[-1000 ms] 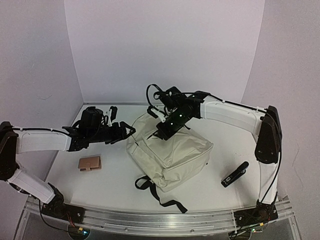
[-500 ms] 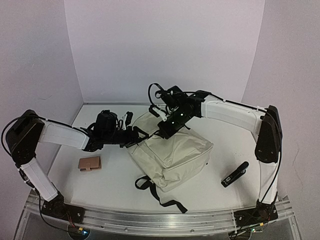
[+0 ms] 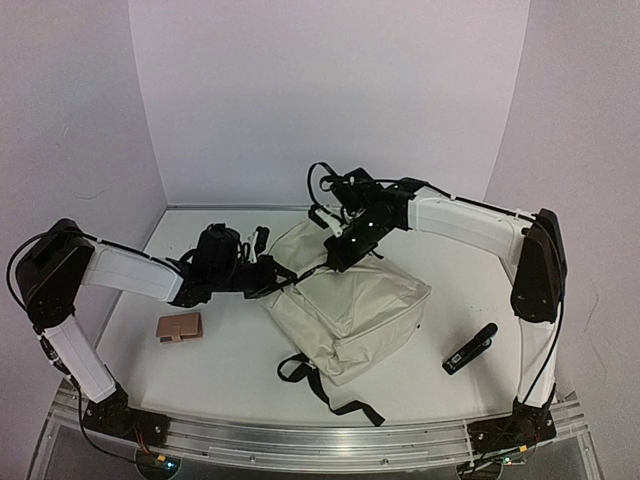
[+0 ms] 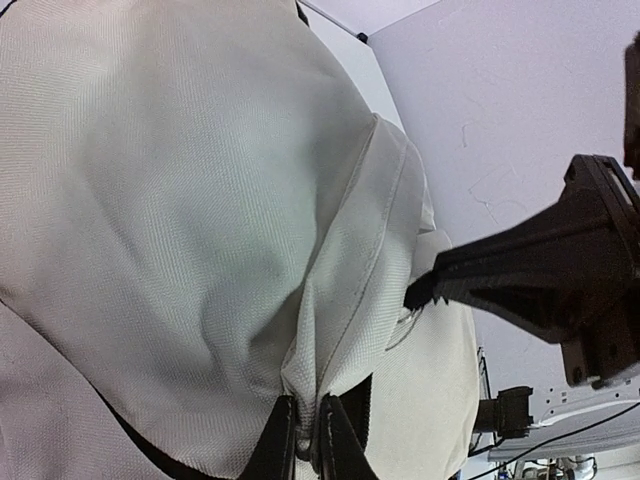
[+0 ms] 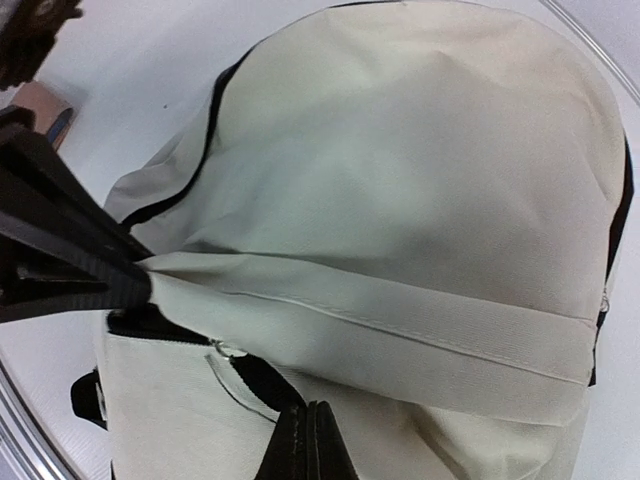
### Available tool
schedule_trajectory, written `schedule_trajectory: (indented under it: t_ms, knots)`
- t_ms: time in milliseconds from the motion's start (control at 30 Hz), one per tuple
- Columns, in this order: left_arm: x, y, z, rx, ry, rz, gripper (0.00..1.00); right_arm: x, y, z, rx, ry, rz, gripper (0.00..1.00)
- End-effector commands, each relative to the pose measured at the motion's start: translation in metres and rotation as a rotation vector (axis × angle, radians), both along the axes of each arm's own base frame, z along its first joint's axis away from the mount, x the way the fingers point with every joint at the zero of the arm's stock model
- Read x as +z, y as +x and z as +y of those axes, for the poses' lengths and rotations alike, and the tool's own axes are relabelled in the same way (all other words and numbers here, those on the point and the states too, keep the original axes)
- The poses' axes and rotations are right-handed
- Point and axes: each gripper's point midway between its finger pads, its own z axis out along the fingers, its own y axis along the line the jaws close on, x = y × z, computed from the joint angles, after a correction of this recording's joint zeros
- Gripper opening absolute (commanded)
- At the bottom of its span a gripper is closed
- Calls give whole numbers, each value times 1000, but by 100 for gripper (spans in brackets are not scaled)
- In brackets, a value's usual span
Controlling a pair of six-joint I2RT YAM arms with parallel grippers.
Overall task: Pack the student bag
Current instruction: Unzip the student bag at the center of the board.
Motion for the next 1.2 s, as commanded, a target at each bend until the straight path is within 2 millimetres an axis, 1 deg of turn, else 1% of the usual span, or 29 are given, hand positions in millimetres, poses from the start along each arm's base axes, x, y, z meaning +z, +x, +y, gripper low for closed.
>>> schedule_trajectory:
  t_ms: [0,200,367,433,667,733,800,833,967,1067,1167]
  knots:
    - [23,-1,13,51,-19,-51,0,26,29,-50,-110,-31,-77,0]
    - [19,-5,20,68,-5,-43,0,19,53,-87,-158,-90,-101,0]
    - [14,-8,23,76,1,-28,0,2,83,-118,-216,-130,-88,0]
    - [12,-9,24,79,0,-21,0,-1,92,-121,-230,-131,-87,0]
    - [9,-14,24,82,-2,-5,0,2,111,-102,-254,-56,-74,0]
    - [8,-17,22,79,-2,-2,0,6,113,-95,-253,-25,-68,0]
    - [7,-20,17,76,0,-1,0,14,115,-88,-258,22,-59,0]
    - [6,-23,12,69,1,-1,0,19,116,-83,-260,46,-54,0]
    - [0,-37,-16,17,7,-2,0,27,119,-64,-246,83,-56,0]
    - [-3,-50,-41,-30,0,-4,0,28,120,-49,-225,100,-61,0]
    - [-4,-62,-66,-68,3,-15,0,22,116,-31,-193,108,-56,0]
